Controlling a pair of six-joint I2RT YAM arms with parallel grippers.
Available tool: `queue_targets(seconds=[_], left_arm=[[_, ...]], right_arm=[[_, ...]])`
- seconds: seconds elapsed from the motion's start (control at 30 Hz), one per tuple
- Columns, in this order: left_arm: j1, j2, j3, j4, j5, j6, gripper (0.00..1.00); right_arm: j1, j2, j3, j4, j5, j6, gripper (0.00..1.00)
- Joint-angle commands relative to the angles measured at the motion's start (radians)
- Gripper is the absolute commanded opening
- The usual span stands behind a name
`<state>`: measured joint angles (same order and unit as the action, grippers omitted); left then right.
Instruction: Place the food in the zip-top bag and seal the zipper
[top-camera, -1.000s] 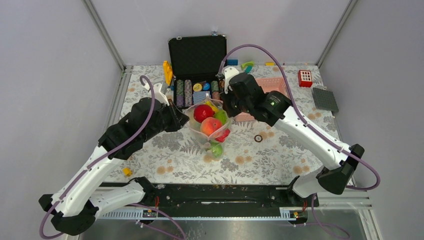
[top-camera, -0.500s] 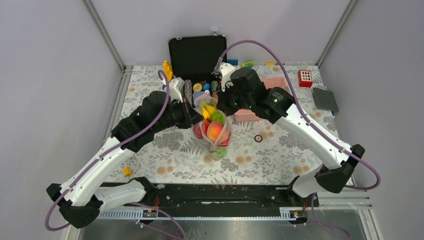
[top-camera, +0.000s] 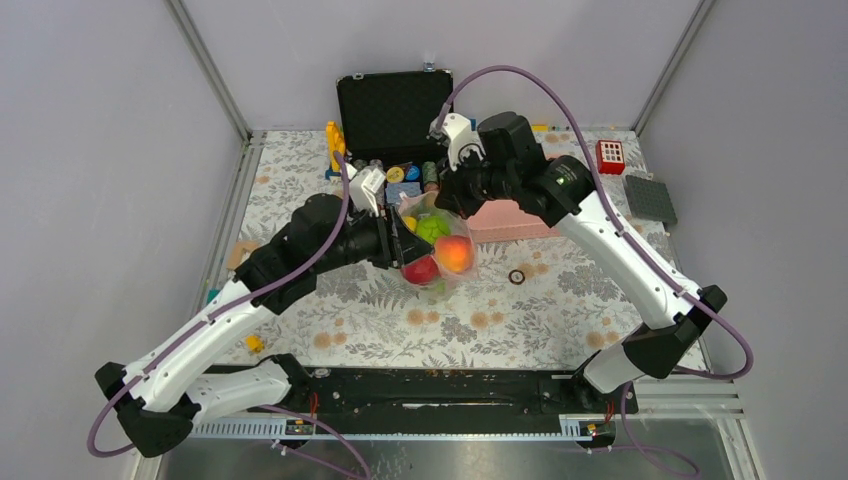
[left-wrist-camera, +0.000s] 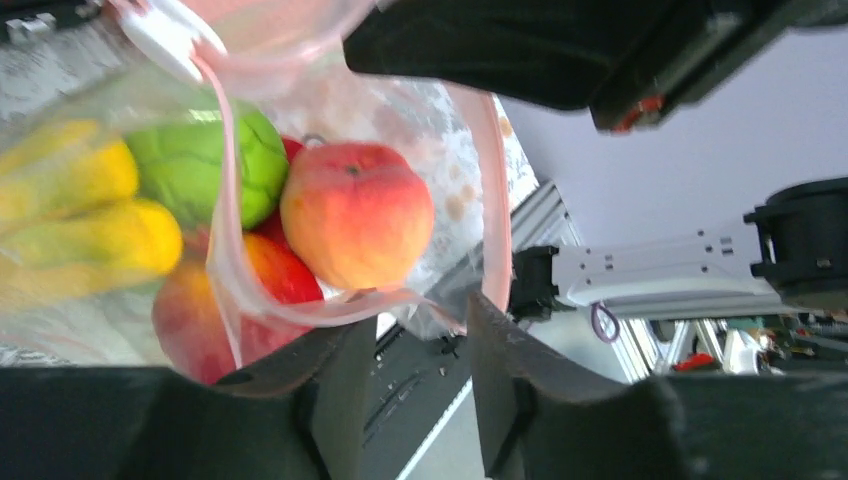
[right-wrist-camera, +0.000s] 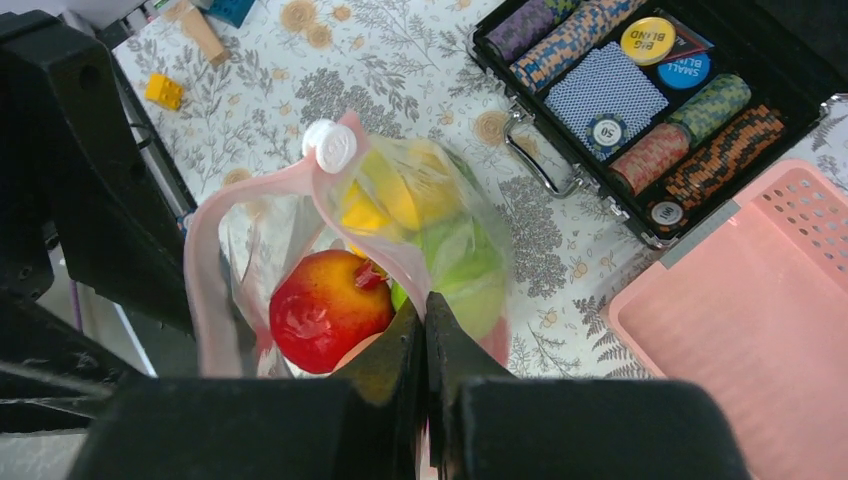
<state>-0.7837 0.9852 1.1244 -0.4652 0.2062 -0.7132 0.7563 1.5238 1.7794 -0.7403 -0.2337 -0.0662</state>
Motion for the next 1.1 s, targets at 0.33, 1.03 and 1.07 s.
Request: queue_targets(seconds=[0.33, 1.03, 1.07], left_arm=[[-0.032, -0.268, -0.1, 0.071, -0.053, 0.293, 0.99], [0.257, -0.159, -0.334, 0.482, 0.226, 0.544, 0.99], [0.266, -0.166, -0.349, 0.518, 0.265, 0.547, 0.99]], right_arm=[[-0.154, 0.033, 0.098, -0.088, -0.436, -0.236, 0.0], [-0.189, 0.158, 0.258, -0.3, -0.516, -0.366, 0.0], [-0.189, 0.163, 0.264, -0.309, -0.517, -0.371, 0.0]])
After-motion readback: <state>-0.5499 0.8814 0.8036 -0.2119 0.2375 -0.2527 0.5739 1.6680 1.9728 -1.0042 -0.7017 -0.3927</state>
